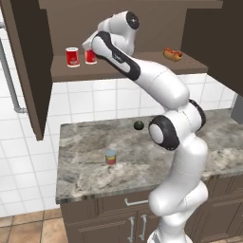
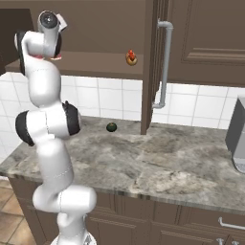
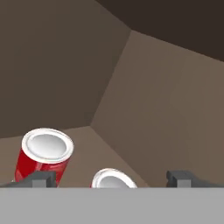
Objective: Pick the cans from the counter and place them in their designated side in the cabinet.
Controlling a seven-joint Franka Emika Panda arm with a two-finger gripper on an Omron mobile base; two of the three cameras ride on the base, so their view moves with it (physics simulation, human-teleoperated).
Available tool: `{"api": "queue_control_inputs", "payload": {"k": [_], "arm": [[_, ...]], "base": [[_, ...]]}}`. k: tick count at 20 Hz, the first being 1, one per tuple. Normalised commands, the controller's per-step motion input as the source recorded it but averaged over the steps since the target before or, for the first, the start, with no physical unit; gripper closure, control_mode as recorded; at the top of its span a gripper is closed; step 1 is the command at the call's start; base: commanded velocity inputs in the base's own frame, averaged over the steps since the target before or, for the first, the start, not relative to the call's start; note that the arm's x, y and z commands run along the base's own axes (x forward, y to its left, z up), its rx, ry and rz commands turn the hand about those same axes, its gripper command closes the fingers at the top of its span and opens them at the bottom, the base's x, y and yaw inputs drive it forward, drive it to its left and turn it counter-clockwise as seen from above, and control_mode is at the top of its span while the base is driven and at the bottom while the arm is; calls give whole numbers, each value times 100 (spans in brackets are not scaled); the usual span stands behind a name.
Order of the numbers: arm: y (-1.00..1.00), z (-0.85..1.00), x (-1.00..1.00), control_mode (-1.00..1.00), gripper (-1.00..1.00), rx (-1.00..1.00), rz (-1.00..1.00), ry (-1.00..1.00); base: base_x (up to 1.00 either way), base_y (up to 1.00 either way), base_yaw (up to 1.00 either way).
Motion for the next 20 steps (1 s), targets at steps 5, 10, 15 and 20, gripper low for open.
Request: {"api": "queue_control_inputs", "payload": {"k": [5, 10, 15, 20], "arm": [[-17, -3, -78, -100, -100, 0, 7, -17], [-20, 0, -83, -100, -100, 0, 3, -15], [-21, 0, -85, -100, -100, 0, 0, -9], [-11, -1, -65, -100, -100, -3, 0, -1]], "base": [[0, 0, 0], [0, 0, 0], [0, 0, 0], [0, 0, 0]]}}
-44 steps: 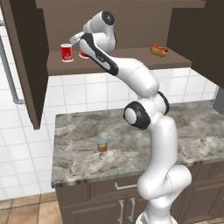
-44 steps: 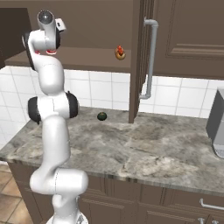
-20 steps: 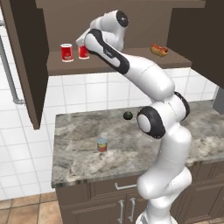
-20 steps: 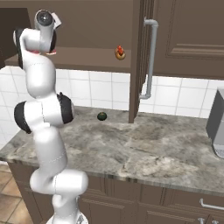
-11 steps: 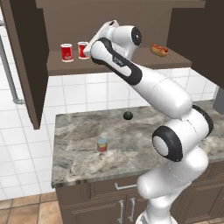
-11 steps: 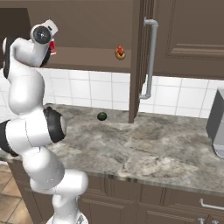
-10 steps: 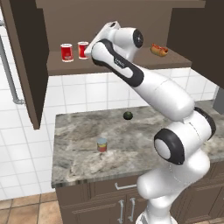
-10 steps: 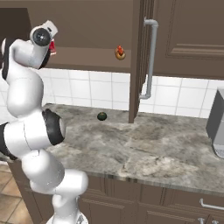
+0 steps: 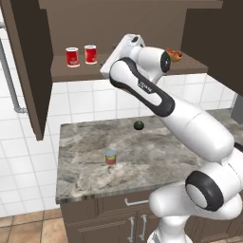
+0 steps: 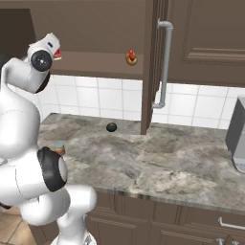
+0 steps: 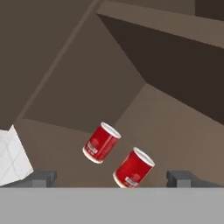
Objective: Pick the cans from the counter and place them in their designated side in the cabinet.
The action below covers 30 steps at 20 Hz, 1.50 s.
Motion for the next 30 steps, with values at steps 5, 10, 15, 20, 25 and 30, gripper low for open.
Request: {"api": "queue_control_inputs", "payload": {"k": [5, 10, 15, 20, 25, 30], "arm": [[0, 0, -50, -100, -100, 8, 0, 8], [-6, 0, -53, -100, -100, 6, -6, 10], [-7, -8, -40, -100, -100, -8, -11, 33], [-9, -18, -28, -100, -100, -15, -12, 43], [-14, -29, -27, -100, -100, -15, -8, 38], [-11, -29, -20, -100, -100, -8, -5, 21]], "base": [[0, 0, 0], [0, 0, 0], [0, 0, 0], [0, 0, 0], [0, 0, 0], [0, 0, 0]]}}
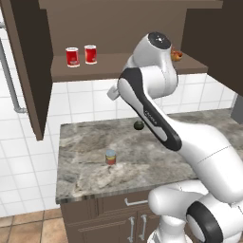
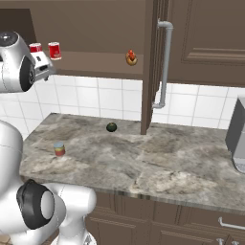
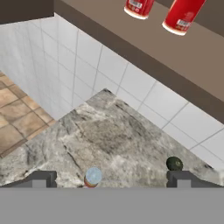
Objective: Pick the cans from the counter and place them in their designated side in the cabinet.
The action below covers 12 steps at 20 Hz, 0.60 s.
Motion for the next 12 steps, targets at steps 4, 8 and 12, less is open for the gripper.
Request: {"api": "queue_control_inputs", "payload": {"k": [4, 8, 12], "arm": [[-8, -36, -12, -100, -100, 0, 0, 2], [-9, -57, -15, -100, -100, 0, -2, 1], [-4, -61, -13, -100, -100, 0, -3, 0]], "base": [[0, 0, 0], [0, 0, 0], [0, 0, 0]]}}
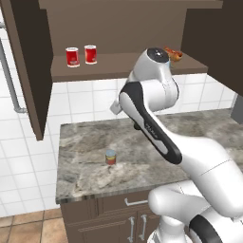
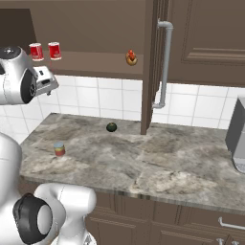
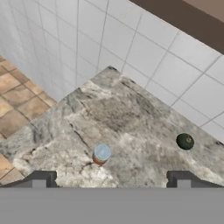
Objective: Pick the cans from the counter and place them in their designated side in the cabinet.
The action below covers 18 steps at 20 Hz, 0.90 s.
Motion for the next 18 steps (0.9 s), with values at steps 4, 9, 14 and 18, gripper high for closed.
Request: {"api": "queue_control_inputs", "payload": {"k": [4, 9, 14, 18], "arm": [[0, -36, 0, -100, -100, 4, -5, 0], [-6, -36, 0, -100, -100, 6, -15, 0], [-6, -32, 0, -100, -100, 6, -17, 9], [-3, -27, -4, -100, -100, 14, -18, 10]], "base": [[0, 0, 0], [0, 0, 0], [0, 0, 0], [0, 0, 0]]}}
